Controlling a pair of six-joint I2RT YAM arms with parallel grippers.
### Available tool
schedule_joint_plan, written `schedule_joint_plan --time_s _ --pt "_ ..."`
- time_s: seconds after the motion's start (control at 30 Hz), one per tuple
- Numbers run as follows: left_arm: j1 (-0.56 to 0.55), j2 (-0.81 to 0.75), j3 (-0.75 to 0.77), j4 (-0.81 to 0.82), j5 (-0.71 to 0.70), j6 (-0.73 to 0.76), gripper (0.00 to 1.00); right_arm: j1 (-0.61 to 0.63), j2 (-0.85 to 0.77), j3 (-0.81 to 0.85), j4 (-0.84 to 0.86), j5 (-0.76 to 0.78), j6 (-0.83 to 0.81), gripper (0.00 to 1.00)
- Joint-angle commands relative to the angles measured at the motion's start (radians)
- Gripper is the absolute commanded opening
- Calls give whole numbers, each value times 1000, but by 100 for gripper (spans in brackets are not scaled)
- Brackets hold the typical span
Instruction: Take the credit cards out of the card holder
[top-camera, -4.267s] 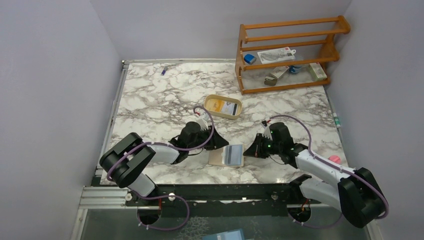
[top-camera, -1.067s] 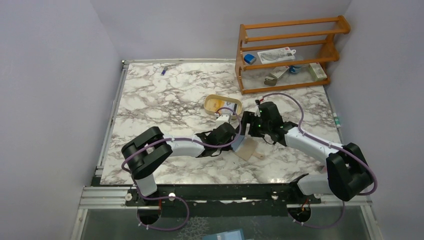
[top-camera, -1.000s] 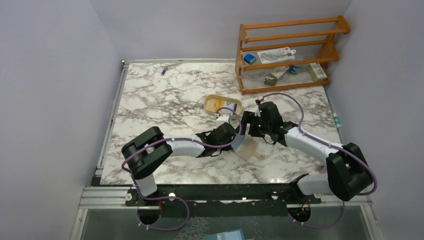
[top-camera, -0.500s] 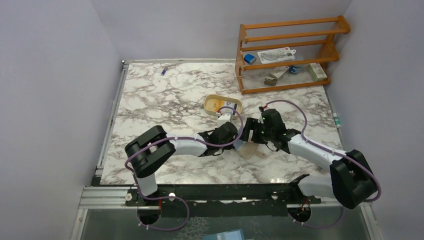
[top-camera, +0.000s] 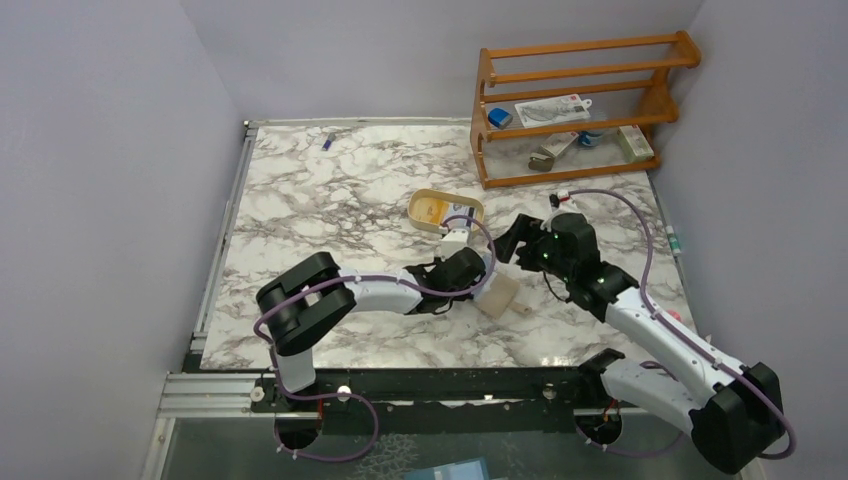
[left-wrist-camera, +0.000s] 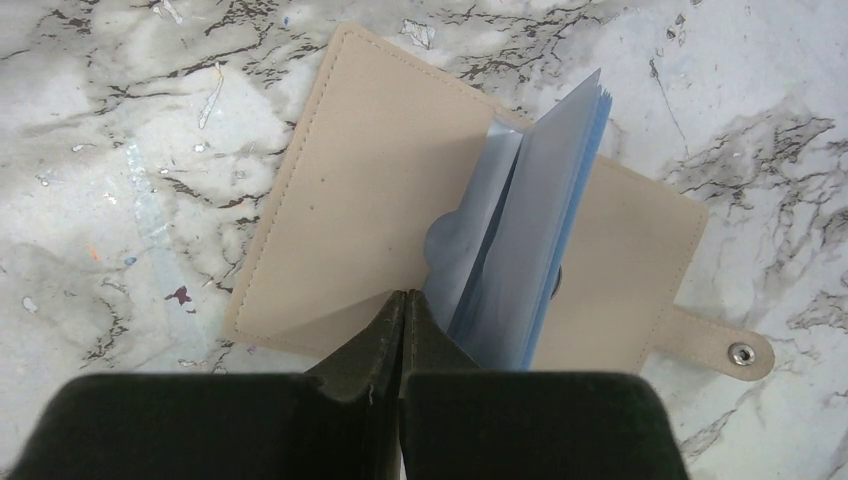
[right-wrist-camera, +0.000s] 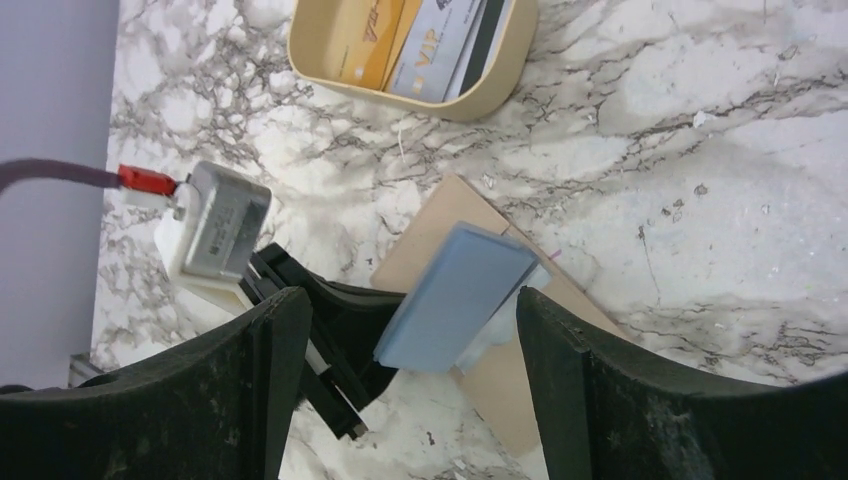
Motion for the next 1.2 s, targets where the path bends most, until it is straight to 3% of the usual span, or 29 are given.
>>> schedule_joint_plan --time_s 0.0,0.27,0.53,0.83,1.17 --pt "-20 126 -22 -204 -48 38 0 3 32 54 -72 50 11 80" --pt "-45 158 -5 -217 -66 43 0 3 7 13 -73 79 45 81" --pt "-58 200 32 -256 -82 41 0 3 -14 33 -264 303 175 81" --pt "-60 224 47 -264 -75 39 0 3 79 -47 -208 173 247 78" --pt "-62 246 52 -251 -41 38 0 3 56 -56 -185 176 201 78"
